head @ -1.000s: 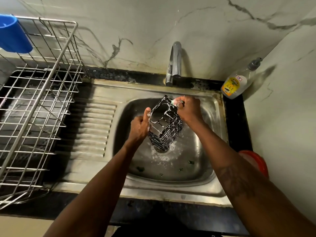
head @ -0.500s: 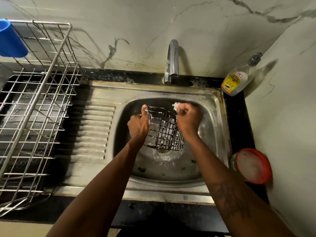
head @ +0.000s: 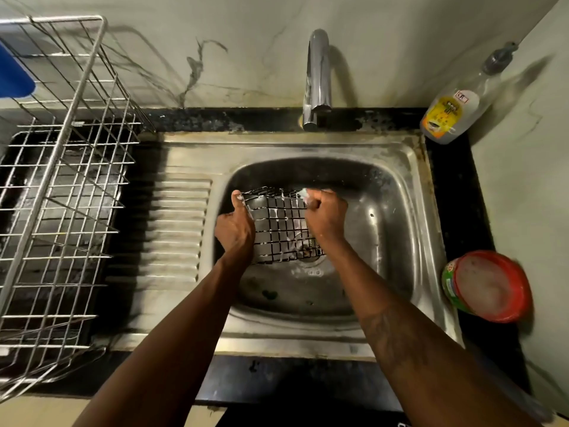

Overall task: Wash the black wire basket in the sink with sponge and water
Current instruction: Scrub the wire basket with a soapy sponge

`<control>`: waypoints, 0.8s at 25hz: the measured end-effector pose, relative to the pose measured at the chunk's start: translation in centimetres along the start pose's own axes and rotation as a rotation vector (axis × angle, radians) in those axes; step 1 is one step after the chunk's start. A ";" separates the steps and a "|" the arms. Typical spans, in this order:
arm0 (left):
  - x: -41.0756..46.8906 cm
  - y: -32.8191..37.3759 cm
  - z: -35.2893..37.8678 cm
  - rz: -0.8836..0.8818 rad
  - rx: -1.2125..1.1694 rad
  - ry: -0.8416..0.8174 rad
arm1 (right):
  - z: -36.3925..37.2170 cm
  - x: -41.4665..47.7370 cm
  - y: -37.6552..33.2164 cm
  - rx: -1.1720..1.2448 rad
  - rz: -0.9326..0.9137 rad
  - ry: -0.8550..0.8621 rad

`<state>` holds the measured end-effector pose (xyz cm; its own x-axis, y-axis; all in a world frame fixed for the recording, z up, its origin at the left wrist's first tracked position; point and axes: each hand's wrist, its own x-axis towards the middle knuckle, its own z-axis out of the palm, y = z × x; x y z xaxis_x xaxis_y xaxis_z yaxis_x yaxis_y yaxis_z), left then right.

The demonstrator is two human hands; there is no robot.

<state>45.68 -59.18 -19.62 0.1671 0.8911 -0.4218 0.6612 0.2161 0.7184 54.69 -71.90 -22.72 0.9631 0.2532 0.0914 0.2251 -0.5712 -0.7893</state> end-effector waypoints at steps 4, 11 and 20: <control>-0.2 -0.1 -0.4 0.006 0.045 -0.021 | 2.1 -1.6 -4.1 0.095 -0.228 -0.036; -0.3 1.0 -0.6 -0.029 0.073 -0.029 | 1.8 0.1 -0.3 0.005 -0.095 0.083; -1.5 1.1 -1.4 -0.072 0.029 0.008 | 1.0 0.1 4.7 -0.055 -0.006 0.049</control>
<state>45.10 -59.75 -17.39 0.1125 0.8768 -0.4676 0.6920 0.2686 0.6701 55.71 -73.77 -27.07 0.9675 0.2191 0.1263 0.2371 -0.6122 -0.7543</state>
